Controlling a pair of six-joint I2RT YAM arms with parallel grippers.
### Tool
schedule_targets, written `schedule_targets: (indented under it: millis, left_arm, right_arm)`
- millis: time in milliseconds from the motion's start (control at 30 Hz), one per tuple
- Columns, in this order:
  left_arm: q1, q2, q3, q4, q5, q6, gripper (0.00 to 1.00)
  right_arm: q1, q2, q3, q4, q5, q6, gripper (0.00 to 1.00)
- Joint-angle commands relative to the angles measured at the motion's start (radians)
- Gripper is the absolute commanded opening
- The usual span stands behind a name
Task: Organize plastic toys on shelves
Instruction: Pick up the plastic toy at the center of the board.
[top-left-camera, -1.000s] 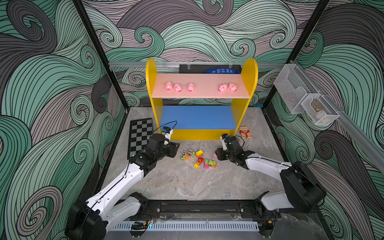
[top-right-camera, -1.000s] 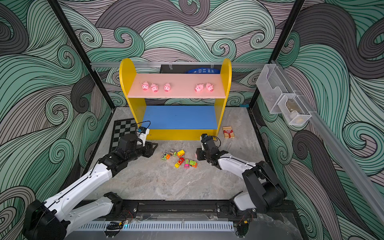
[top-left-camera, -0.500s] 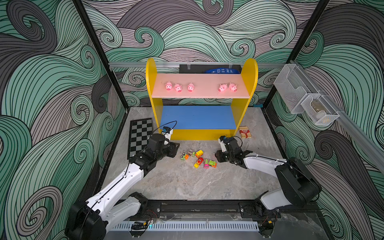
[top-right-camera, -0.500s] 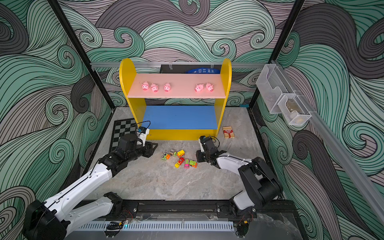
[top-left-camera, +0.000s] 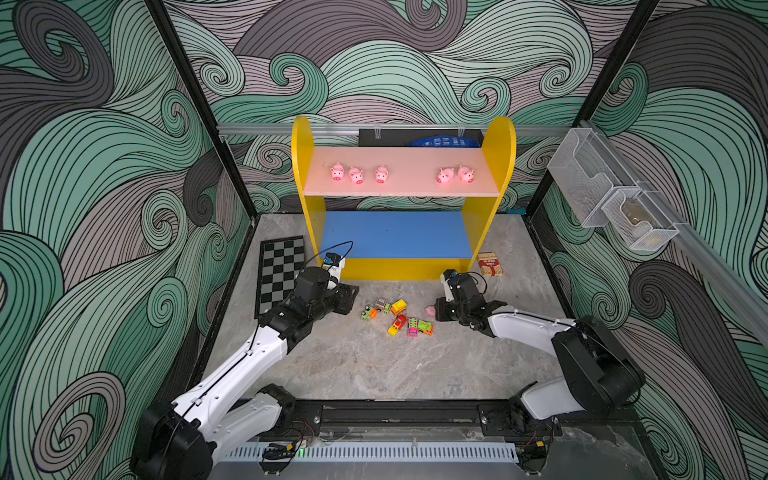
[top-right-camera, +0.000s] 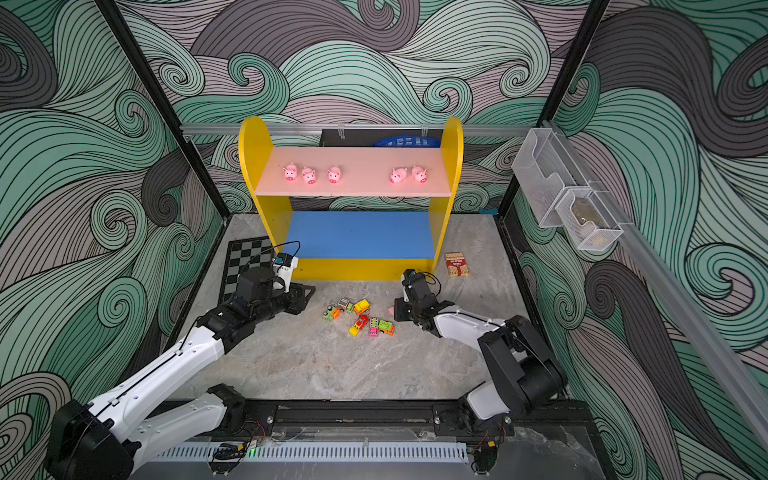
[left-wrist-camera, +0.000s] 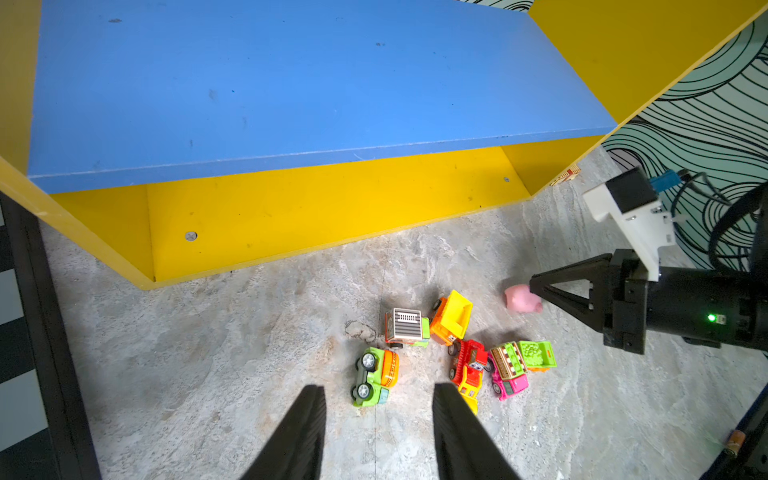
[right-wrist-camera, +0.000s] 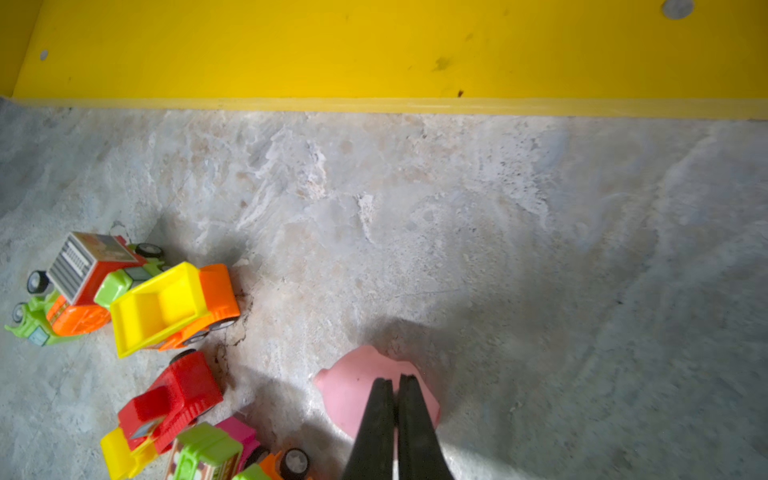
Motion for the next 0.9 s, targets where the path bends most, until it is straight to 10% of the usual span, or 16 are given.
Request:
schedule_targets:
  millis: [0, 200, 500, 867]
  left_arm:
    - [0.008, 0.001, 0.006, -0.008, 0.013, 0.017, 0.47]
    - [0.008, -0.003, 0.005, -0.006, 0.017, 0.017, 0.46]
    - [-0.006, 0.064, 0.002, 0.066, 0.258, -0.028, 0.45]
    - [-0.271, 0.401, 0.049, 0.396, 0.309, -0.306, 0.25]
  right_arm:
    - [-0.001, -0.038, -0.021, -0.008, 0.069, 0.076, 0.00]
    - [-0.013, -0.057, -0.049, -0.009, 0.105, 0.103, 0.02]
    - [-0.021, -0.075, -0.066, -0.010, 0.022, 0.017, 0.38]
    - [-0.099, -0.121, -0.059, -0.013, -0.032, -0.026, 0.39]
